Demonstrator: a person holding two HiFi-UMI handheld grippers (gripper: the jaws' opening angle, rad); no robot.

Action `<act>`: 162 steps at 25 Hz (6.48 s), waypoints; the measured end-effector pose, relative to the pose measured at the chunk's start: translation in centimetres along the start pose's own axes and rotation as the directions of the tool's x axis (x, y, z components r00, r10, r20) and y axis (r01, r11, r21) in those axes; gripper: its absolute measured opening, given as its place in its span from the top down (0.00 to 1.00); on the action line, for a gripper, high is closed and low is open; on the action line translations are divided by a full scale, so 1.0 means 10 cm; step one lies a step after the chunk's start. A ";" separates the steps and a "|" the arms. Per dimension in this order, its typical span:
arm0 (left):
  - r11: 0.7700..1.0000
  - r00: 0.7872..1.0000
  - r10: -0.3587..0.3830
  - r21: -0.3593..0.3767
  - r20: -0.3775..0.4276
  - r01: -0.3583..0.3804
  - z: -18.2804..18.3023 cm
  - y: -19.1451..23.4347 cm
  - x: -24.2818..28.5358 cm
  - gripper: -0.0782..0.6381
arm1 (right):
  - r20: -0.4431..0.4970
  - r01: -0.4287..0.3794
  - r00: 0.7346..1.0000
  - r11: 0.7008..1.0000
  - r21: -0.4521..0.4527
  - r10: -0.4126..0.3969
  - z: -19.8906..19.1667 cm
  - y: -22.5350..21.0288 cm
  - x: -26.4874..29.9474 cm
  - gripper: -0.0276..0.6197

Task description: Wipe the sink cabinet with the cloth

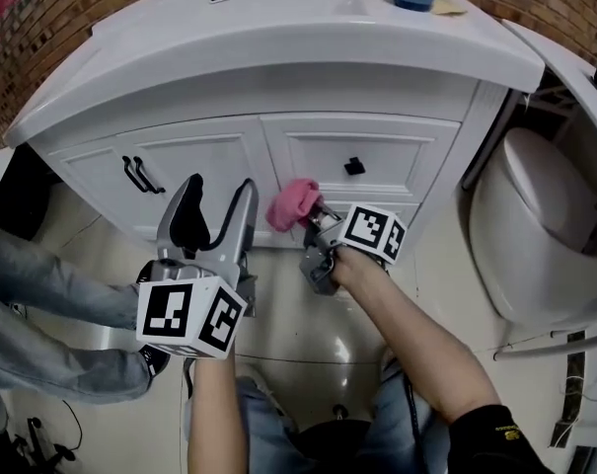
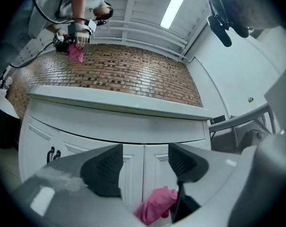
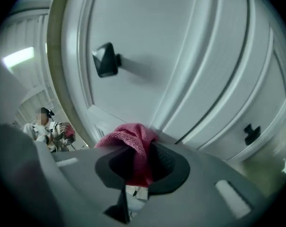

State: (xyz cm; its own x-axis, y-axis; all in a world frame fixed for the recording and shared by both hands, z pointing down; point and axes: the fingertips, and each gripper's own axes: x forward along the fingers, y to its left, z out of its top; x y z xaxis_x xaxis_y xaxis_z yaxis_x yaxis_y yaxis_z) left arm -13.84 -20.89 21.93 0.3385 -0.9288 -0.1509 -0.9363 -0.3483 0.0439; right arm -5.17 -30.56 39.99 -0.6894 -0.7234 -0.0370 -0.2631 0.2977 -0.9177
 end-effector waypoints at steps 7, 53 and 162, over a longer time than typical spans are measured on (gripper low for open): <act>0.998 0.999 -0.048 -0.030 0.000 0.048 -0.06 -0.17 0.15 0.47 | 0.299 0.224 0.918 0.962 0.154 -0.262 1.13 -0.35 -1.31 0.88; 0.997 0.997 -0.074 -0.003 -0.036 0.074 -0.16 -0.29 0.14 0.47 | 0.358 0.481 0.779 0.857 0.188 -0.516 1.08 -0.97 -1.63 0.88; 0.985 0.987 -0.084 0.141 -0.135 0.103 -0.45 -0.45 0.45 0.44 | -0.055 0.500 0.852 0.840 -0.210 -0.521 0.16 -1.44 -0.96 0.88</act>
State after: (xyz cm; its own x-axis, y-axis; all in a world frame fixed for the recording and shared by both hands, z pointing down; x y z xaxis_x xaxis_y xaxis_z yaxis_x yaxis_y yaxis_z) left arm -7.73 -24.05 25.53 0.4251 -0.9049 -0.0196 -0.9004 -0.4206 -0.1111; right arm 6.34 -28.93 52.93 -0.4875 -0.7369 0.4684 -0.7075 0.0190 -0.7065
